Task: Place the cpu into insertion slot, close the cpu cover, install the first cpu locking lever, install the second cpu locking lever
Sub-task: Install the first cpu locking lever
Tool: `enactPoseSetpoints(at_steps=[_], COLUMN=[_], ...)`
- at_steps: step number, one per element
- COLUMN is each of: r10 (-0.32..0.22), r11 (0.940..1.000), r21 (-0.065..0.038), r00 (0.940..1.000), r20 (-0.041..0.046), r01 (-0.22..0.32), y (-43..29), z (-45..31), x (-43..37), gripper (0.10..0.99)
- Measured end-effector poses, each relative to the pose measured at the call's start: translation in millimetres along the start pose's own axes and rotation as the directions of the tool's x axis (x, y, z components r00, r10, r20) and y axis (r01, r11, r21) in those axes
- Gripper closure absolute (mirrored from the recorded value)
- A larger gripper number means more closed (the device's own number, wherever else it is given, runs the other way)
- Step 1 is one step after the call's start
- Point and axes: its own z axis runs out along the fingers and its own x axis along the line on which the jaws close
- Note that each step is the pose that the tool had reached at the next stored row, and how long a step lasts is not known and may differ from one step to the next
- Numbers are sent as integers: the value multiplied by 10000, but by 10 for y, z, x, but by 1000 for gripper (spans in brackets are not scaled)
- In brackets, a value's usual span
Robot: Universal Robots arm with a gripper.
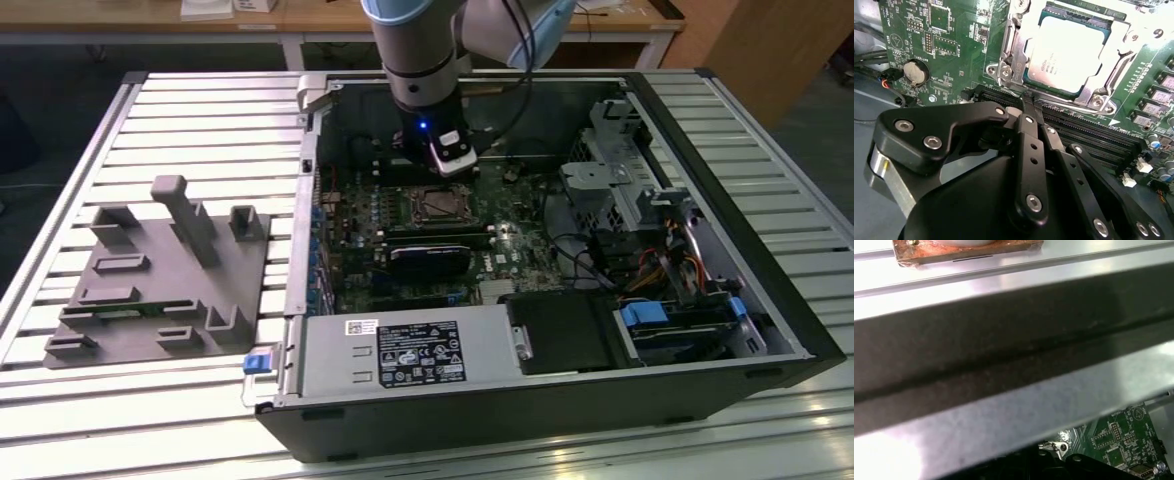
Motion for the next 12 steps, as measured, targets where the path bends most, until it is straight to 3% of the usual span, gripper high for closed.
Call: enactPoseSetpoints(at_steps=[7, 12], r10=[-7, -5], r11=[10000, 10000], r21=[32, -22], r00=[10000, 10000], r20=[4, -10], r01=[7, 5], y=[-11, -10], z=[37, 40], x=[7, 7], gripper=[980, 980])
